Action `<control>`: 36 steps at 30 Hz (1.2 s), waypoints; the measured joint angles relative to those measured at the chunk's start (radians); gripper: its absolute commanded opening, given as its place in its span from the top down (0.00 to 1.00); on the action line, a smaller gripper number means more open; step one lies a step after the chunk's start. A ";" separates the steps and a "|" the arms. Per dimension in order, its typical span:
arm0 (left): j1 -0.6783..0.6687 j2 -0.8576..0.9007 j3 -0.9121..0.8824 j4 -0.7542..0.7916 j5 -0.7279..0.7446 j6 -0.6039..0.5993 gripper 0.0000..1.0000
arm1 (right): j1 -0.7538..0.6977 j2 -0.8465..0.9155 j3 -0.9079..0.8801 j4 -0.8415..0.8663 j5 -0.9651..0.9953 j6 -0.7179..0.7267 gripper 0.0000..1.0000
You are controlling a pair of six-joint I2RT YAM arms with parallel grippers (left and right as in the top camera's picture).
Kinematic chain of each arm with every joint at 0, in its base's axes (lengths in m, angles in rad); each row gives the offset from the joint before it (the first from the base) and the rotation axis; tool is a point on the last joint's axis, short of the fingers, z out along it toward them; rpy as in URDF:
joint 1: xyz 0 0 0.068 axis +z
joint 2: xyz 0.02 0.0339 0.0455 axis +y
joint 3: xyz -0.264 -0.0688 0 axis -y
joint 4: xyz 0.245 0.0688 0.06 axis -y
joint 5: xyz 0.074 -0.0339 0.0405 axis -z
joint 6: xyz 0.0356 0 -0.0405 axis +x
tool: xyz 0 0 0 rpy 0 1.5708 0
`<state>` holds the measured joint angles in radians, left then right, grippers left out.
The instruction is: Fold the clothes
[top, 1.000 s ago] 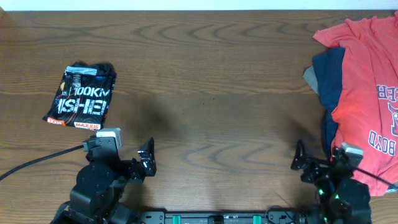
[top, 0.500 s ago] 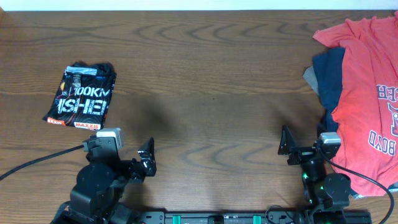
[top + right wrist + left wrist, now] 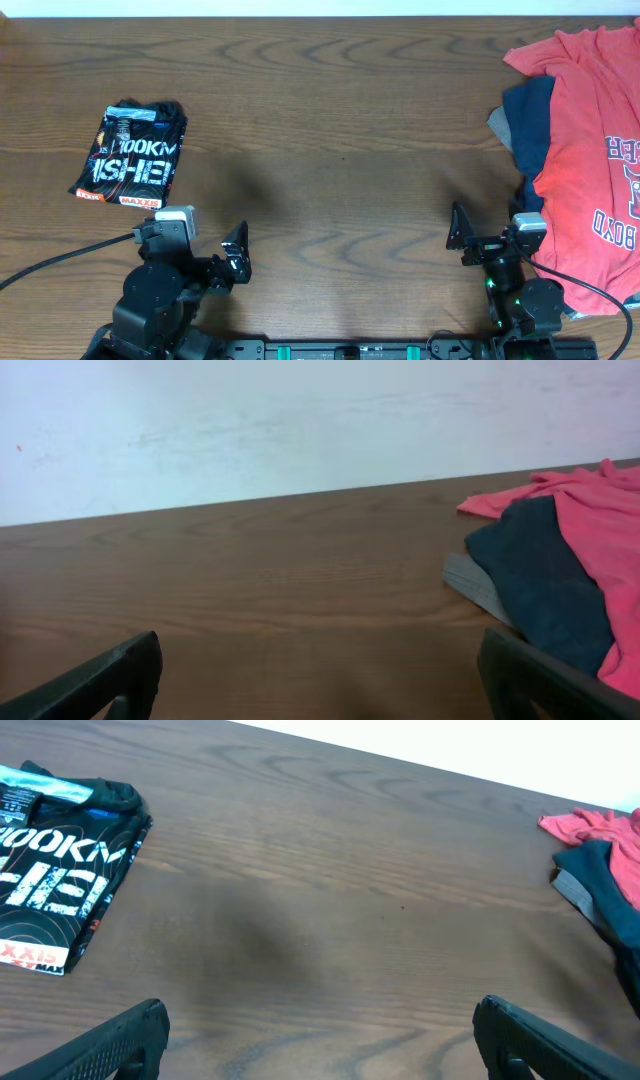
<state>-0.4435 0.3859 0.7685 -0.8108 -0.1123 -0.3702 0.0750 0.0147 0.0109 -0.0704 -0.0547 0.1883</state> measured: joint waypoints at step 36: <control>0.415 -0.321 -0.435 0.227 0.000 0.083 0.02 | 0.000 0.000 -0.001 0.001 -0.002 -0.007 0.01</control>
<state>-0.0284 0.0650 0.3336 -0.5842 -0.1127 -0.2871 0.0746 0.0147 0.0097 -0.0696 -0.0570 0.1814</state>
